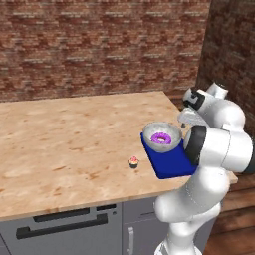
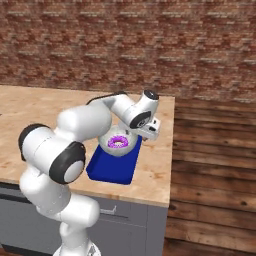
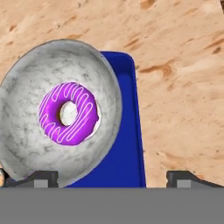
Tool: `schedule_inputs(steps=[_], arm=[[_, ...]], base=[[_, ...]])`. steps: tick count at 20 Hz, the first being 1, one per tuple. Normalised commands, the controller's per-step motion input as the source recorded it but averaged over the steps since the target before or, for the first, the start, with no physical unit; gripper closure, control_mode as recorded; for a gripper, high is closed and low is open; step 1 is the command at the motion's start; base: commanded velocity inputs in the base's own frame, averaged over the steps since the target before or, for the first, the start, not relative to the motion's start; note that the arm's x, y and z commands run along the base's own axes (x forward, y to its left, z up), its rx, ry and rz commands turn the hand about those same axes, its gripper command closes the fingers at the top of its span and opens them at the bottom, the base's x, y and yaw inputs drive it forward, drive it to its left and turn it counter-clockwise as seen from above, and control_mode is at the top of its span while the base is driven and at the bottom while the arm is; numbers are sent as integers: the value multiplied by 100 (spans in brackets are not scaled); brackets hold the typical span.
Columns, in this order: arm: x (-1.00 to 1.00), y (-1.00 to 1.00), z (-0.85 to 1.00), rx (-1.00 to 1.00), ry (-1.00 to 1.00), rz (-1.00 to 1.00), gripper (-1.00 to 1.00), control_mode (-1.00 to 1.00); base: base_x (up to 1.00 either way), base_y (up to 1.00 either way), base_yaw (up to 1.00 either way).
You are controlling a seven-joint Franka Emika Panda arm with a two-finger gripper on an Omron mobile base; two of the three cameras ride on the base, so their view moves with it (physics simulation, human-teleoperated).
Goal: Place the bowl with donut and the cupcake onto the tray.
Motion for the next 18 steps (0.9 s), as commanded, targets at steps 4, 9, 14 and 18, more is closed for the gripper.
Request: schedule_inputs(steps=[4,9,14,18], arm=[[-74,51,18,-10,-10,7,-100,-100],[-62,86,26,-14,-2,7,-100,-100],[-60,92,29,-13,0,7,-100,-100],[-42,99,-13,-13,-7,6,-100,-100]], base=[[0,0,0],[0,0,0],[0,0,0],[0,0,0]])
